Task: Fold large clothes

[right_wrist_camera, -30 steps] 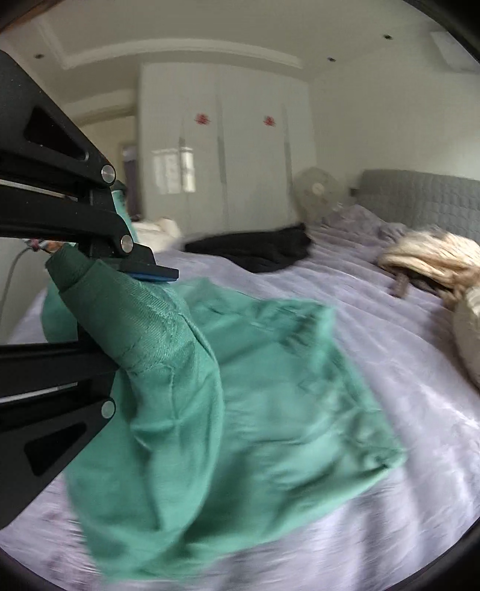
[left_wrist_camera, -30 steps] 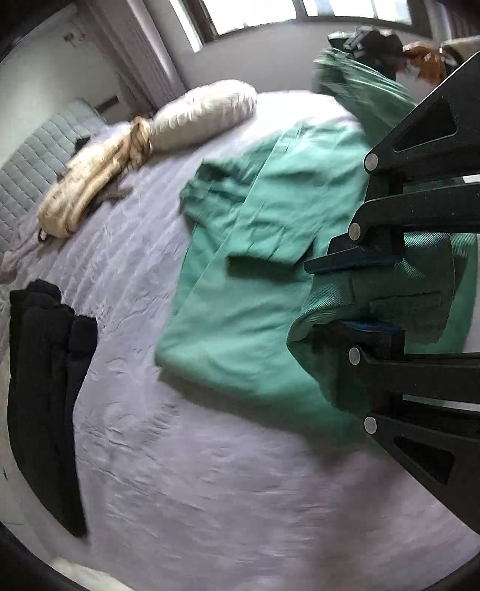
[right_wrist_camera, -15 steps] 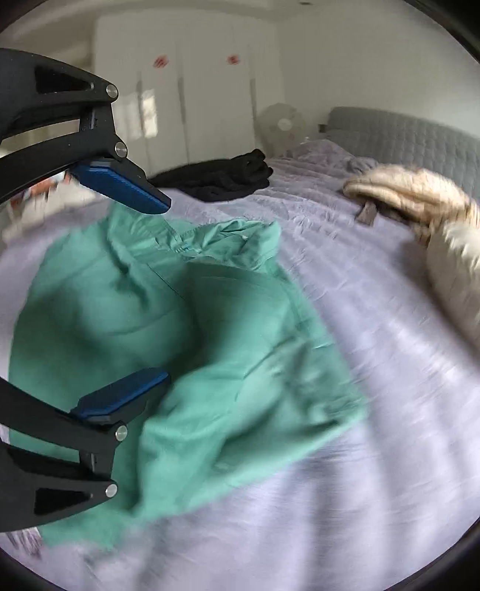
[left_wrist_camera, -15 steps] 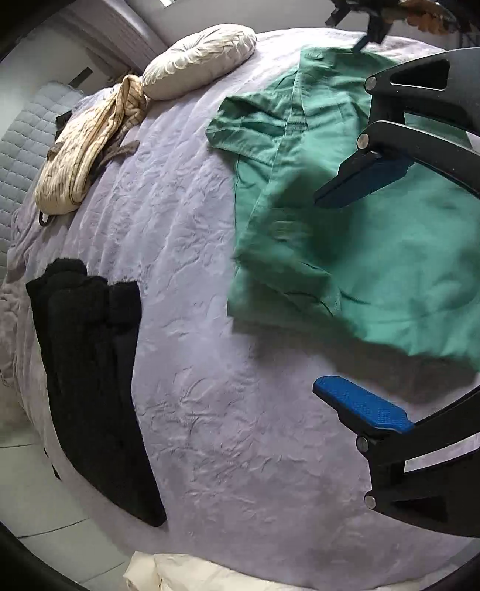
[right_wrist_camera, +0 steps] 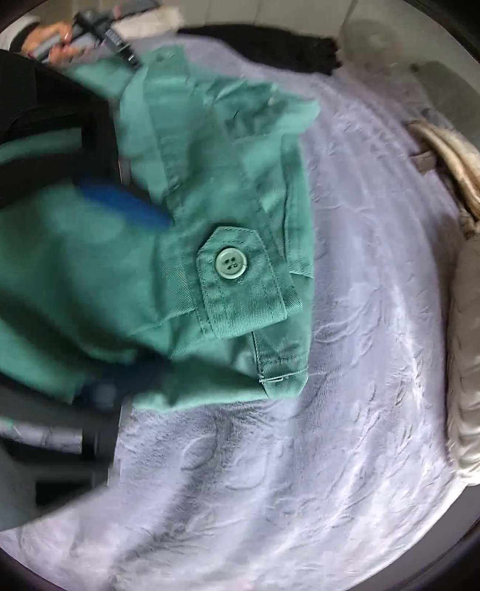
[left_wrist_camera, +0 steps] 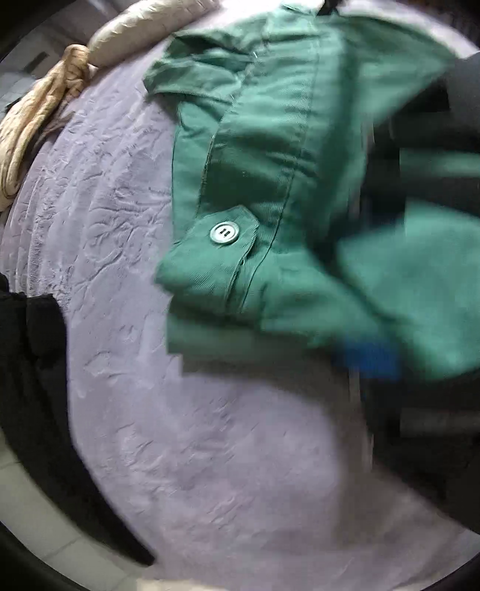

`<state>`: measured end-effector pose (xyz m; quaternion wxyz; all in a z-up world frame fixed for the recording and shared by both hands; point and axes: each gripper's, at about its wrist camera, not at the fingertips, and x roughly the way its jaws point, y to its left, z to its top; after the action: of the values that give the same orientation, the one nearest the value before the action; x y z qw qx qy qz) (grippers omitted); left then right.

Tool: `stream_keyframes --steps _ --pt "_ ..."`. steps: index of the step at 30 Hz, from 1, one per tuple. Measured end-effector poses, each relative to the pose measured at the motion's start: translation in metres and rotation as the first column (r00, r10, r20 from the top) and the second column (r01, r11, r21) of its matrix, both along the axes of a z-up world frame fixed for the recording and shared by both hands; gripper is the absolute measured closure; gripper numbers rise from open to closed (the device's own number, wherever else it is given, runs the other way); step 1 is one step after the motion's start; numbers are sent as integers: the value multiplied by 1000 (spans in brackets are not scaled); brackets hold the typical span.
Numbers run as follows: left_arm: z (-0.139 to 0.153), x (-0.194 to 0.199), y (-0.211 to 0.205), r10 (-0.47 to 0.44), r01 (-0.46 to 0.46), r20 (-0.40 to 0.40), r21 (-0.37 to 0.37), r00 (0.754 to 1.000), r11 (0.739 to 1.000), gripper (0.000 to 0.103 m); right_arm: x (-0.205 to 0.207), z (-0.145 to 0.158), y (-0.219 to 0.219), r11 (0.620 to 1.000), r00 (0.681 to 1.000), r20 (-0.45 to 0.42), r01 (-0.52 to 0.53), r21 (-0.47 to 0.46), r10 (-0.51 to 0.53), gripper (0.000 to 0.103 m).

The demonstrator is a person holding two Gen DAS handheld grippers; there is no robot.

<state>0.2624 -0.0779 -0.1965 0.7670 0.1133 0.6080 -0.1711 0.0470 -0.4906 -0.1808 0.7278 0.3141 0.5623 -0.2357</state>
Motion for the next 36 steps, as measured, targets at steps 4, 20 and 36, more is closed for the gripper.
stream_keyframes --steps 4,20,36 --pt "29 -10 18 19 -12 92 -80 996 997 91 -10 36 12 991 995 77 -56 -121 66 93" --pt "47 -23 31 -10 2 184 40 983 999 90 -54 48 -11 989 990 118 93 -112 -80 94" --pt "2 -98 65 -67 64 67 36 996 997 90 -85 5 94 989 988 54 -149 16 148 94"
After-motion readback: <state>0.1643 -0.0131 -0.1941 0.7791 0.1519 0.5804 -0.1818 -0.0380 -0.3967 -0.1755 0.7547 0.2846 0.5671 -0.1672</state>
